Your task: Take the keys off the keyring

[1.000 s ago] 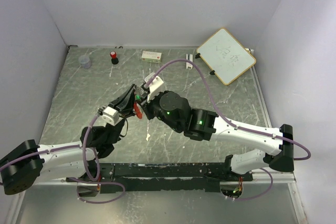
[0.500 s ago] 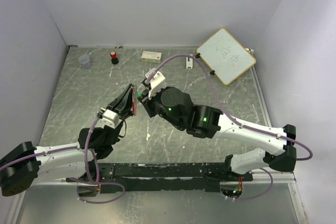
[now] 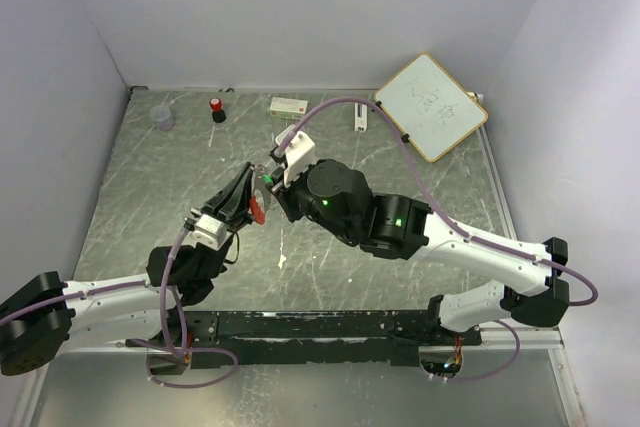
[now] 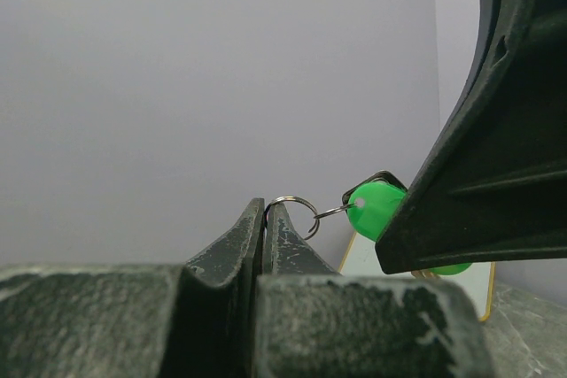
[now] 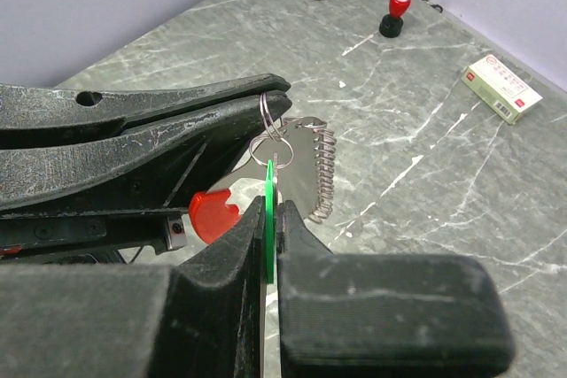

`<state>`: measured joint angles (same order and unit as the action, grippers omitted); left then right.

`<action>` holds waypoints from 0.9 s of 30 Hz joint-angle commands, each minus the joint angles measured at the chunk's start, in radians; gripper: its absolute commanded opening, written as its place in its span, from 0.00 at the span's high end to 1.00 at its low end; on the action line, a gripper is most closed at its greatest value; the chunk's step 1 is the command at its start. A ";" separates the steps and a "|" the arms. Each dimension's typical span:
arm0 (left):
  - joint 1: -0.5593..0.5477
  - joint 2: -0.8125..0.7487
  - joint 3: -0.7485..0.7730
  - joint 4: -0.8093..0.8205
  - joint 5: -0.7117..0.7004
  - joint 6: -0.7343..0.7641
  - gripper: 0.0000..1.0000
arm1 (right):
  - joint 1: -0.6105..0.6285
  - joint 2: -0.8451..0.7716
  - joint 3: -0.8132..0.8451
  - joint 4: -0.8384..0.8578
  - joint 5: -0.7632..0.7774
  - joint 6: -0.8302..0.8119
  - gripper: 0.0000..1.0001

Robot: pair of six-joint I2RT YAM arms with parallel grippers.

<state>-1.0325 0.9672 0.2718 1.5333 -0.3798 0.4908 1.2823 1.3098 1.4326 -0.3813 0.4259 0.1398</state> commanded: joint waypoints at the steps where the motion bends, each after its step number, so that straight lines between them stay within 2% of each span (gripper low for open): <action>1: 0.029 -0.007 -0.012 0.159 -0.179 0.060 0.93 | 0.017 -0.024 0.065 -0.038 0.002 -0.031 1.00; 20: 0.029 0.003 0.011 0.012 -0.147 -0.013 0.93 | 0.017 -0.015 0.128 -0.043 0.026 -0.098 1.00; 27: 0.029 -0.047 0.030 -0.114 -0.099 -0.072 0.93 | 0.017 -0.008 0.152 -0.041 0.033 -0.119 1.00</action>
<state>-1.0325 0.9459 0.2832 1.5028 -0.3794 0.4343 1.2888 1.3346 1.5188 -0.4473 0.4366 0.0513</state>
